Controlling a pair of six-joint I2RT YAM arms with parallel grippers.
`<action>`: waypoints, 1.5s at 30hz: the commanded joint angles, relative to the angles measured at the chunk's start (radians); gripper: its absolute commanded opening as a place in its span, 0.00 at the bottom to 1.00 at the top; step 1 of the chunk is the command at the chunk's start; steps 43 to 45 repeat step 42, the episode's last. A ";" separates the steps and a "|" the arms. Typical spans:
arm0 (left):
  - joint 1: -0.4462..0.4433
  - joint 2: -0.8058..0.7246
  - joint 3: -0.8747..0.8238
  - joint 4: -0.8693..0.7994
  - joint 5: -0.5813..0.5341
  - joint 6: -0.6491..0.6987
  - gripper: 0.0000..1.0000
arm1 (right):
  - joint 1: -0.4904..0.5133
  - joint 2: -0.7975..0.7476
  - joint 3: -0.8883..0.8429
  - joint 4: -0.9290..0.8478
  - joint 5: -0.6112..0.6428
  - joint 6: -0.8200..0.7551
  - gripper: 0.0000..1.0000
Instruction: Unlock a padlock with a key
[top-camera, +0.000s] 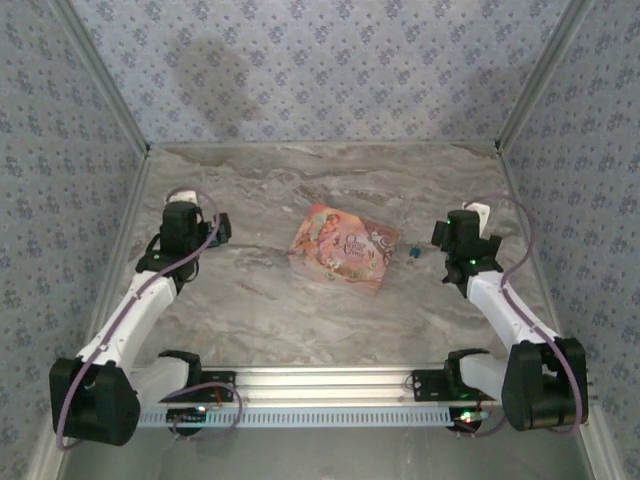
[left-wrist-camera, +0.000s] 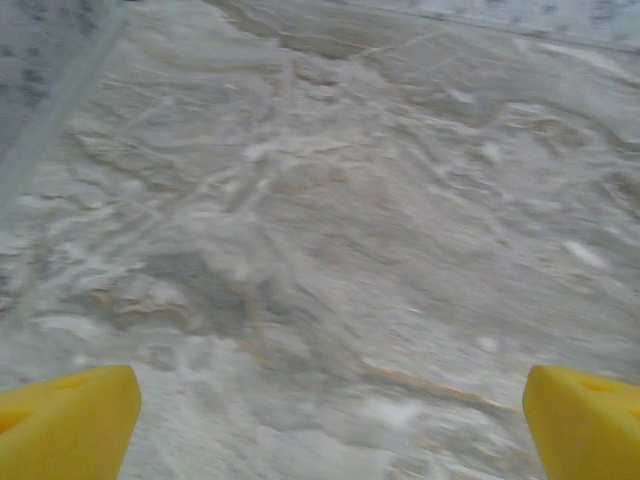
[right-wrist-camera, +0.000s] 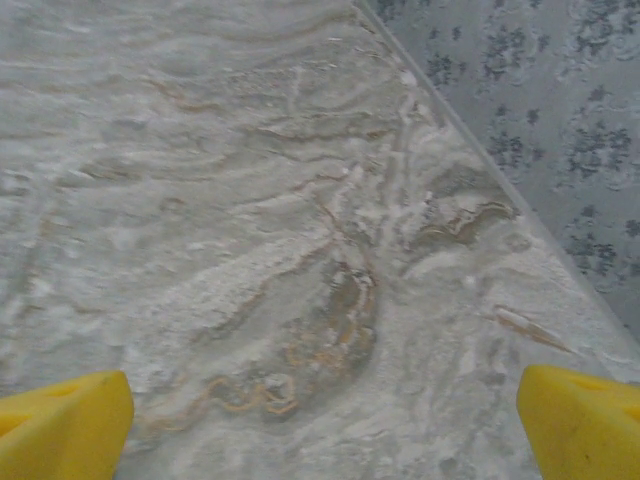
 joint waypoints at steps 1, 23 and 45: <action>0.061 -0.003 -0.119 0.224 -0.029 0.096 0.98 | -0.015 0.021 -0.041 0.214 0.111 -0.060 1.00; 0.130 0.472 -0.304 1.014 0.073 0.226 0.98 | -0.096 0.420 -0.247 1.002 -0.309 -0.205 1.00; 0.123 0.474 -0.317 1.041 -0.031 0.196 0.98 | -0.099 0.395 -0.216 0.881 -0.318 -0.201 1.00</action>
